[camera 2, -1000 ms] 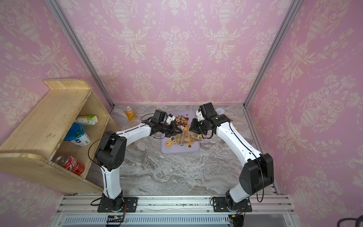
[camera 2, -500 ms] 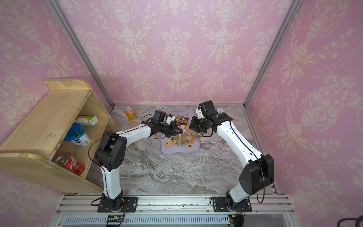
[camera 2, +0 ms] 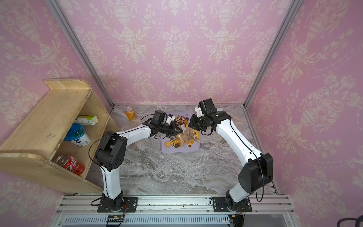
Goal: Pour cookies out of the ziploc bag
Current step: 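Pour the cookies out of the ziploc bag onto the tray.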
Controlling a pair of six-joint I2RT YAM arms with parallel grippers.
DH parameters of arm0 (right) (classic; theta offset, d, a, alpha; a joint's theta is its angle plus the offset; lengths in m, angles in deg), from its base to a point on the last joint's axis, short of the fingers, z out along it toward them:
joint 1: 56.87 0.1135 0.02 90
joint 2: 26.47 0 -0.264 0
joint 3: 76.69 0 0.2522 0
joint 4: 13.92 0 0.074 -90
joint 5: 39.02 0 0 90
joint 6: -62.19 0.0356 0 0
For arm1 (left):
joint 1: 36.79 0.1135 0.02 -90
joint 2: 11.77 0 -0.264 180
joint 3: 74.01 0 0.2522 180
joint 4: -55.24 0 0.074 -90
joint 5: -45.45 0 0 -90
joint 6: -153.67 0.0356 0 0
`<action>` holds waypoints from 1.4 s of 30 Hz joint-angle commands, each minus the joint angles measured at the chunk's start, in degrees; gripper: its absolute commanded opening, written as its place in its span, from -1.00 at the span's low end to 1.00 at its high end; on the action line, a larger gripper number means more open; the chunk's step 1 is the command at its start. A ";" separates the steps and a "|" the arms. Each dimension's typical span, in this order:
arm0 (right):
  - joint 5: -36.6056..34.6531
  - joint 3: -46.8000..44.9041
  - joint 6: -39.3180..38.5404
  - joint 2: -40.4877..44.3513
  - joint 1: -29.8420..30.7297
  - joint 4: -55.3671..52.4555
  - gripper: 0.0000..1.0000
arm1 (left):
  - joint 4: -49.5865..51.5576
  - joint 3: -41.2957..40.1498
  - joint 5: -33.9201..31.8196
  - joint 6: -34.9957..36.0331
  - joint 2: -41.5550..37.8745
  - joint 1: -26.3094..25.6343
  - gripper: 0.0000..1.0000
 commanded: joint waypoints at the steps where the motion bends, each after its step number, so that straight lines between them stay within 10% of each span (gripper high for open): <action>1: -0.44 3.07 -0.79 -0.41 0.53 -0.33 -1.00 | -0.28 -1.07 1.30 -0.51 -1.47 0.22 -0.90; 42: -3.14 13.01 -6.38 -5.90 4.16 -11.67 -1.00 | -0.62 -3.45 3.14 0.79 -2.34 5.14 -0.83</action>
